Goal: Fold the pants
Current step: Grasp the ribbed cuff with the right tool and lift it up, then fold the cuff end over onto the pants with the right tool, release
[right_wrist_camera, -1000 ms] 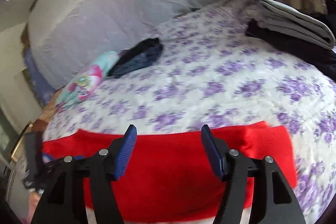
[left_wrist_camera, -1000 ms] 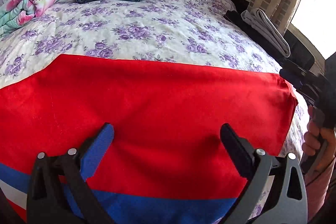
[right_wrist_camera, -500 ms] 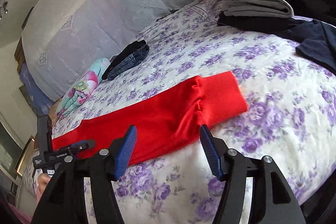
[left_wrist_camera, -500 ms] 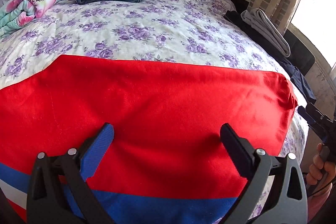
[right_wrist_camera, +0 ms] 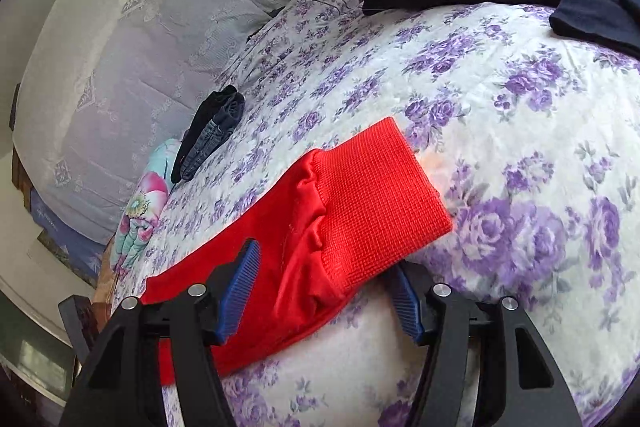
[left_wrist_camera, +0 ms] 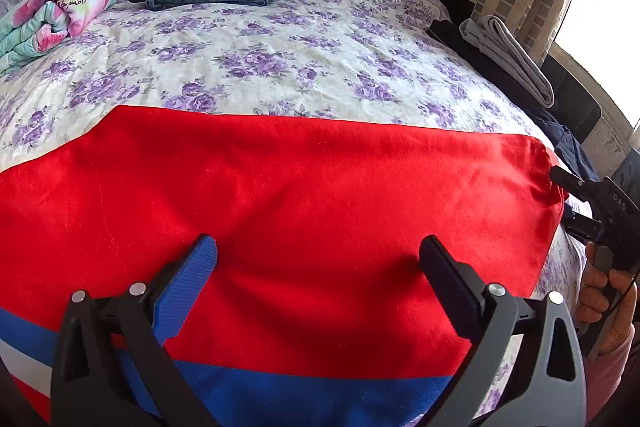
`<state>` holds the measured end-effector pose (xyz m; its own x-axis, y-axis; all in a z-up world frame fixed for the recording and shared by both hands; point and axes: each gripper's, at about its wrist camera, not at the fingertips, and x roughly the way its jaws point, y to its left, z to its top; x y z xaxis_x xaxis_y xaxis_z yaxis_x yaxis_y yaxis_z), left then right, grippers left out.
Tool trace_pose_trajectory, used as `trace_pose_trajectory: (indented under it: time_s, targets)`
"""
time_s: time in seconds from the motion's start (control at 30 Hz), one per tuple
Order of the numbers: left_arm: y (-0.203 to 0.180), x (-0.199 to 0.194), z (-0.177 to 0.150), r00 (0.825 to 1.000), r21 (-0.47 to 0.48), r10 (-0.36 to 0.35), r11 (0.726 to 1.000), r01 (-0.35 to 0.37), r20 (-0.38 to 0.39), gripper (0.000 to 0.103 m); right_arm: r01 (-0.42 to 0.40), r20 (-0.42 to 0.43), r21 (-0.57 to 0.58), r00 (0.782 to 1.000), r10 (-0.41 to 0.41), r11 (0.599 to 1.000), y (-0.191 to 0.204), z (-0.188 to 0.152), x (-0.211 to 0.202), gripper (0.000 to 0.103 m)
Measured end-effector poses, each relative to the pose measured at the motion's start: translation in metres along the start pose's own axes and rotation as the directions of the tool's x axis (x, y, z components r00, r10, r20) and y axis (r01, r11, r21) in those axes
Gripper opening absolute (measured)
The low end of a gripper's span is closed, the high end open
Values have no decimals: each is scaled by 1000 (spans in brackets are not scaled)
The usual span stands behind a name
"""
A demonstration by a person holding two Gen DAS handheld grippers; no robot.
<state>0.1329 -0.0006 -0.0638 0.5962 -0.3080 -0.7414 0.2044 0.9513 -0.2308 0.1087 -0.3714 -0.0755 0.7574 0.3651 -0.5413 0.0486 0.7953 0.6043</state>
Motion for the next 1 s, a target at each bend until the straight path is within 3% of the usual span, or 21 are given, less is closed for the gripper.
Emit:
trace_pose_trajectory:
  time_s: [0.1, 0.2, 0.37, 0.5, 0.57, 0.67, 0.8, 1.0]
  targets:
    - [0, 0, 0, 1000, 2, 3, 1000, -3, -1, 98, 44, 20, -9, 999, -43, 999, -2, 1, 5, 41]
    - [-4, 1, 0, 999, 21, 32, 999, -32, -5, 98, 48, 32, -18, 998, -47, 999, -4, -1, 4, 35]
    - [-27, 7, -2, 982, 124, 186, 975, -184, -8, 99, 121, 54, -81, 992, -117, 989, 8, -4, 3, 31]
    - [-22, 3, -1, 983, 104, 182, 978, -180, -9, 99, 213, 107, -168, 974, -197, 962, 34, -5, -2, 27]
    - [-14, -12, 1, 992, 64, 129, 990, -129, 15, 99, 256, 164, -247, 962, -220, 935, 58, -6, -10, 25]
    - [12, -43, 4, 996, -18, 51, 999, -50, 77, 99, 343, 259, -404, 932, -254, 848, 106, -14, -19, 24]
    - [53, -84, 1, 977, -99, 105, 991, -88, 185, 99, 430, 361, -613, 899, -248, 663, 174, -44, -10, 23]
    - [111, -109, -18, 962, -210, 141, 973, -92, 233, 99, 395, 342, -826, 918, -200, 402, 242, -116, 40, 23]
